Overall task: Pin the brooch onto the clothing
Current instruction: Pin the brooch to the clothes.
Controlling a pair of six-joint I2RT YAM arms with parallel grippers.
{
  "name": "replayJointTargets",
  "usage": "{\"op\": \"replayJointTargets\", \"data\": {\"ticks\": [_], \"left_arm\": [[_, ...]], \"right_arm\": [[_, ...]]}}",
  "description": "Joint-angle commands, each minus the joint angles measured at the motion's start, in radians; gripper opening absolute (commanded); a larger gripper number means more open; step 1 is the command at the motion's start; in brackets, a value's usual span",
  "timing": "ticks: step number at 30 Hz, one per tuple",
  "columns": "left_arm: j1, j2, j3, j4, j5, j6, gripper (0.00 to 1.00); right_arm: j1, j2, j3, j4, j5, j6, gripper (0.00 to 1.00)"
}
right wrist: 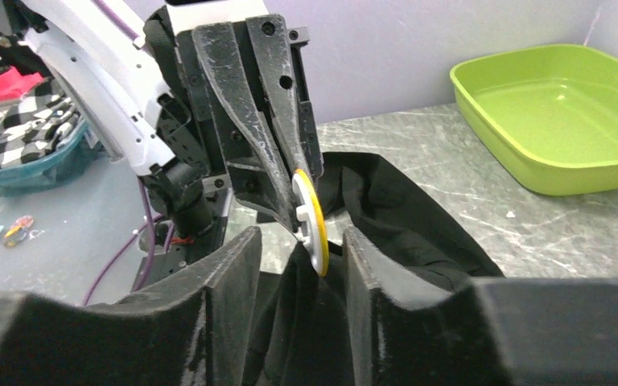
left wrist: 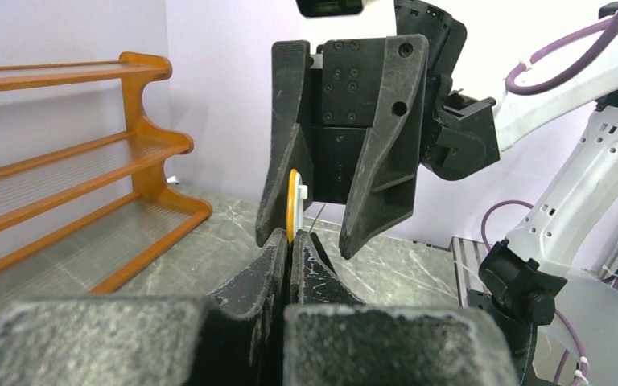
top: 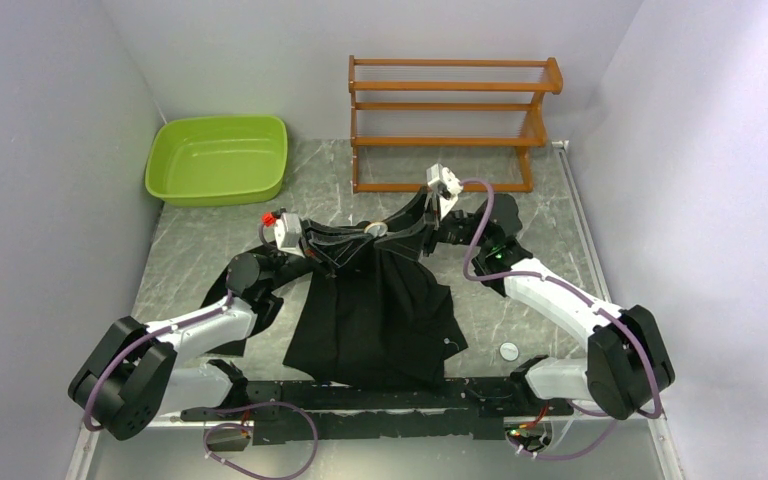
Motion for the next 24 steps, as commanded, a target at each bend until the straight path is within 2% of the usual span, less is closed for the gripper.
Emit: {"op": "replayJointTargets", "data": {"ticks": [1, 5, 8, 12, 16, 24], "left_arm": [[-0.004, -0.006, 0.019, 0.053, 0.010, -0.006, 0.03], [-0.003, -0.010, 0.020, 0.052, 0.007, -0.006, 0.03], [-0.004, -0.010, 0.022, 0.047, 0.013, -0.006, 0.03], [-0.003, -0.008, 0.015, 0.062, 0.004, -0.009, 0.03], [-0.004, -0.011, 0.015, 0.055, 0.002, -0.007, 0.03], [-0.003, -0.008, 0.015, 0.072, 0.002, -0.013, 0.03]], "right_arm": [[-0.001, -0.003, 0.057, 0.048, -0.036, 0.012, 0.40], [0.000, 0.006, 0.061, 0.051, -0.041, 0.018, 0.34], [0.000, 0.014, 0.065, 0.052, -0.041, 0.028, 0.18], [0.001, 0.017, 0.069, 0.041, -0.038, 0.028, 0.13], [0.004, 0.003, 0.069, -0.011, -0.008, -0.006, 0.01], [0.005, -0.018, 0.074, -0.114, 0.097, -0.031, 0.00]]}}
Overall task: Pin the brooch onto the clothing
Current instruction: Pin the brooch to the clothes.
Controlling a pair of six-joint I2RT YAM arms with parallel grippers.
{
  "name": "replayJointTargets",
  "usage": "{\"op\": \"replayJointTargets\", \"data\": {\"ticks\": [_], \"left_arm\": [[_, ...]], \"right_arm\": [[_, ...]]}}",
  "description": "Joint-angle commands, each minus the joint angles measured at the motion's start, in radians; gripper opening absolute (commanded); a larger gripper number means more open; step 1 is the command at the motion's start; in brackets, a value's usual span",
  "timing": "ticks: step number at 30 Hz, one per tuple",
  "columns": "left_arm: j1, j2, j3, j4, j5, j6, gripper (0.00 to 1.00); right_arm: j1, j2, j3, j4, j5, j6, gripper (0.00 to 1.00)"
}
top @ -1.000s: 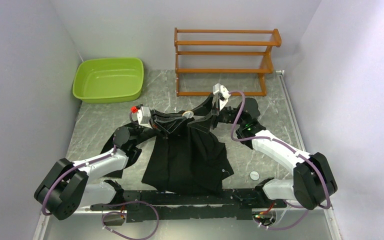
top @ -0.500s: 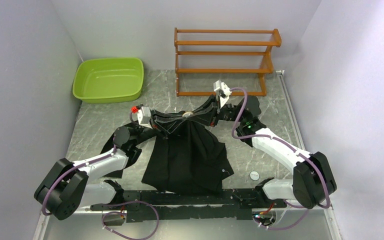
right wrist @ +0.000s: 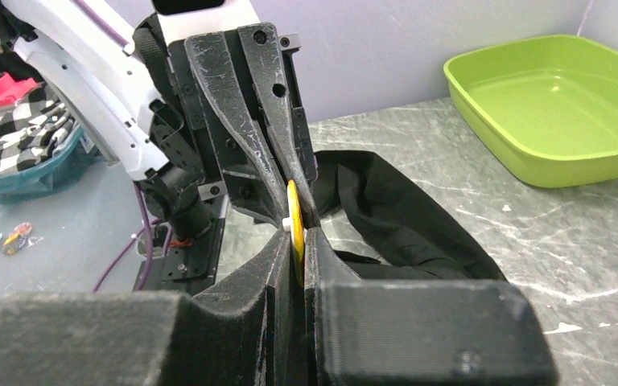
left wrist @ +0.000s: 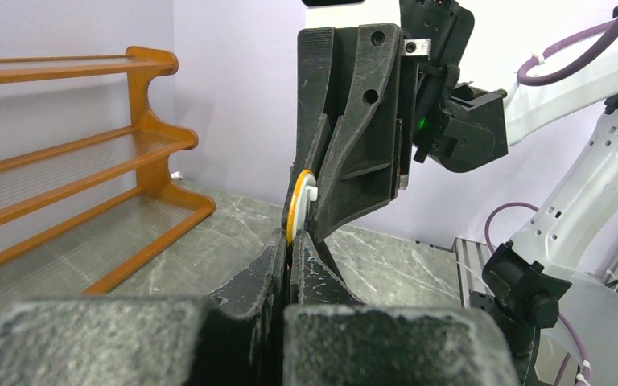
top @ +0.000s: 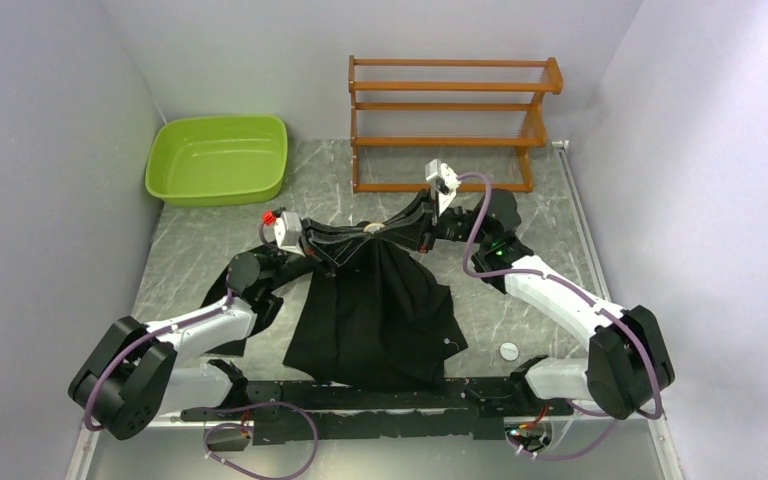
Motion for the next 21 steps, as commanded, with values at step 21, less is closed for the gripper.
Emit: {"op": "replayJointTargets", "data": {"ticks": [21], "left_arm": [[-0.006, 0.044, -0.030, 0.241, -0.041, -0.029, 0.03]], "right_arm": [[0.005, -0.033, -0.074, 0.415, 0.070, 0.265, 0.00]]}}
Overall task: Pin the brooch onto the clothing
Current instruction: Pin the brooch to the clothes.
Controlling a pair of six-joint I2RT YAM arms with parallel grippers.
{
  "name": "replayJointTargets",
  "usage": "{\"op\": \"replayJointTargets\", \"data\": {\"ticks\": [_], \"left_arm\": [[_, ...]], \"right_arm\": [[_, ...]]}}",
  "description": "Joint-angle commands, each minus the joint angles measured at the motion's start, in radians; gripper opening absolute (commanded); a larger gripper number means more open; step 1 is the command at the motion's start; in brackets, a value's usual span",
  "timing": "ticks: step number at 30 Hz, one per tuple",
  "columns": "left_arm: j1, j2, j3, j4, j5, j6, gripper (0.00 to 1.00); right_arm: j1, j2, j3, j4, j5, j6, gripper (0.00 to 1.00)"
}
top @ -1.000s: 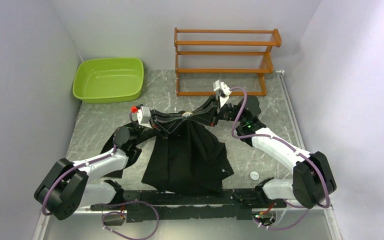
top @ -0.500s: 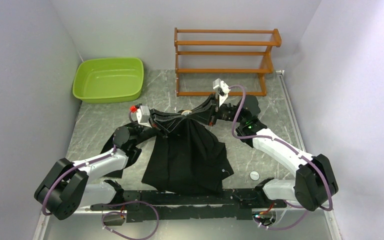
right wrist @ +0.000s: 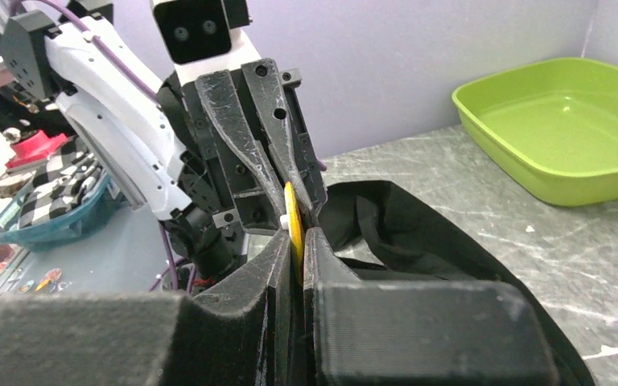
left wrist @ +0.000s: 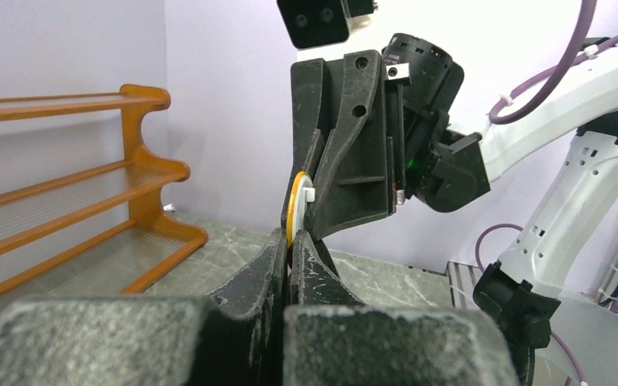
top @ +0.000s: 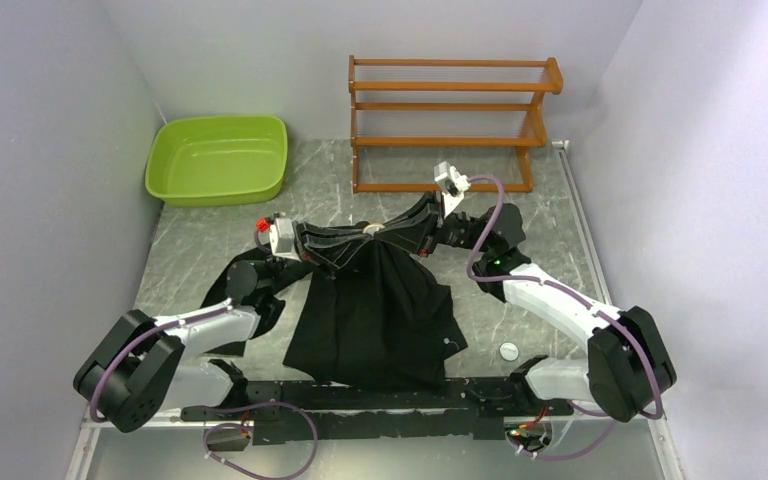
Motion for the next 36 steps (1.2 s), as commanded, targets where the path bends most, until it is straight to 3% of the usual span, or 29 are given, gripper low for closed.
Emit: {"op": "replayJointTargets", "data": {"ticks": [1, 17, 28, 36], "left_arm": [[0.002, 0.005, 0.001, 0.086, -0.015, -0.001, 0.03], [0.003, 0.009, 0.005, 0.084, -0.056, -0.013, 0.03], [0.003, -0.002, -0.003, 0.072, -0.066, -0.003, 0.03], [0.002, -0.012, 0.000, 0.045, -0.065, 0.010, 0.03]], "right_arm": [[-0.012, -0.012, -0.006, 0.270, -0.025, 0.104, 0.00], [-0.013, -0.036, 0.000, 0.404, -0.089, 0.159, 0.00], [-0.012, -0.038, -0.019, 0.449, -0.069, 0.162, 0.47], [-0.013, -0.108, -0.027, 0.203, 0.007, 0.020, 0.79]]}}
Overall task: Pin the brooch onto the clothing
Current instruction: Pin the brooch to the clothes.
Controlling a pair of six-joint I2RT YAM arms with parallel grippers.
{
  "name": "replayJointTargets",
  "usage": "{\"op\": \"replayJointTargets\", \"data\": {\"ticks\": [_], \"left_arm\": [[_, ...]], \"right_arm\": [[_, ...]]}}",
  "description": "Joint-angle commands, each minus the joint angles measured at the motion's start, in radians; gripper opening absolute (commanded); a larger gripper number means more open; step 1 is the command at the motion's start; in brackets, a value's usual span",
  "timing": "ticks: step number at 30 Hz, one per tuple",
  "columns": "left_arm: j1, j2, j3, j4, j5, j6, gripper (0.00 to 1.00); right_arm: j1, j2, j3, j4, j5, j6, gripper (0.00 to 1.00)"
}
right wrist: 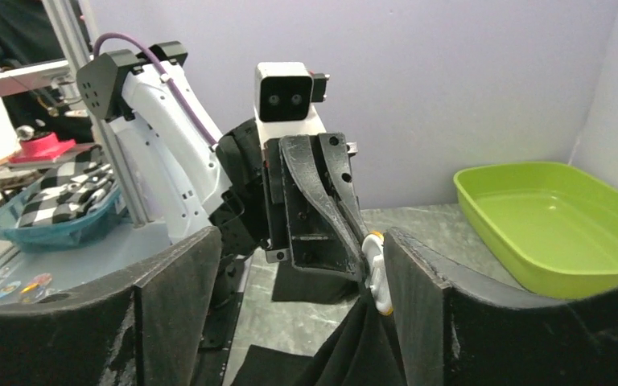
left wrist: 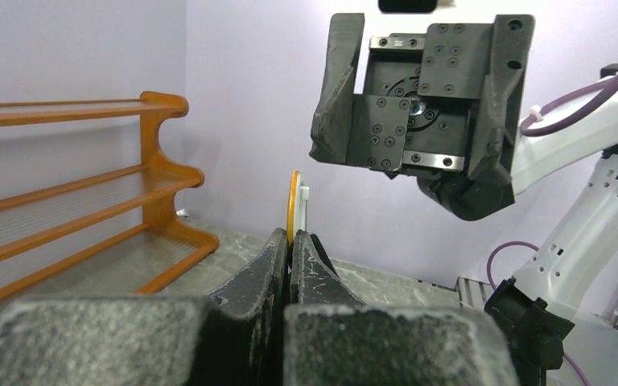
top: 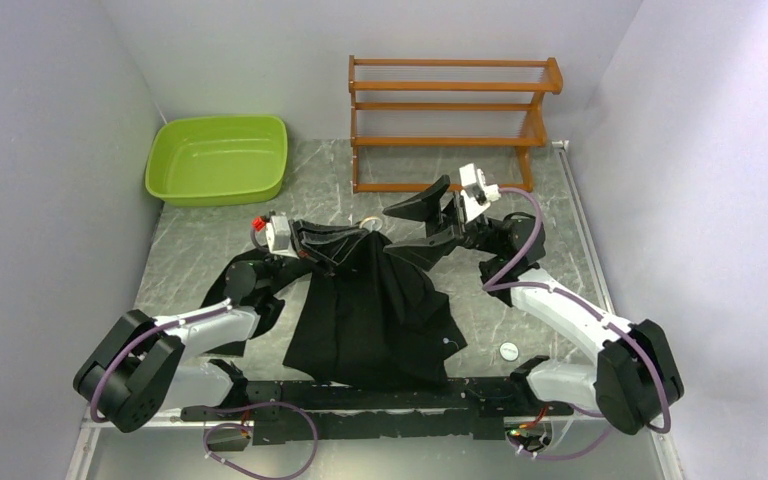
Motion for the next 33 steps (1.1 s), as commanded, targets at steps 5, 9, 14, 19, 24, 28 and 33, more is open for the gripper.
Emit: {"op": "replayJointTargets", "data": {"ticks": [5, 9, 14, 19, 24, 28, 33], "left_arm": [[0.005, -0.031, 0.028, -0.085, -0.004, 0.069, 0.03], [0.004, -0.058, 0.067, -0.253, 0.009, 0.168, 0.03], [-0.001, -0.089, 0.156, -0.599, 0.080, 0.401, 0.03], [-0.050, -0.099, 0.206, -0.891, 0.132, 0.719, 0.03], [-0.094, -0.099, 0.229, -1.133, 0.246, 0.953, 0.15], [-0.143, -0.103, 0.244, -1.294, 0.298, 1.095, 0.49], [-0.176, -0.189, 0.204, -1.276, 0.227, 1.053, 0.94]], "right_arm": [[0.002, -0.133, 0.002, -0.353, 0.188, -0.215, 0.91], [-0.003, -0.186, 0.002, -0.548, 0.354, -0.253, 1.00], [-0.043, -0.236, -0.005, -0.739, 0.539, -0.209, 1.00], [-0.172, -0.229, -0.034, -0.827, 0.537, -0.096, 1.00], [-0.306, -0.122, -0.056, -0.875, 0.448, -0.022, 1.00], [-0.306, -0.001, -0.015, -0.961, 0.398, -0.066, 1.00], [-0.303, 0.158, 0.024, -1.024, 0.340, -0.131, 0.99]]}}
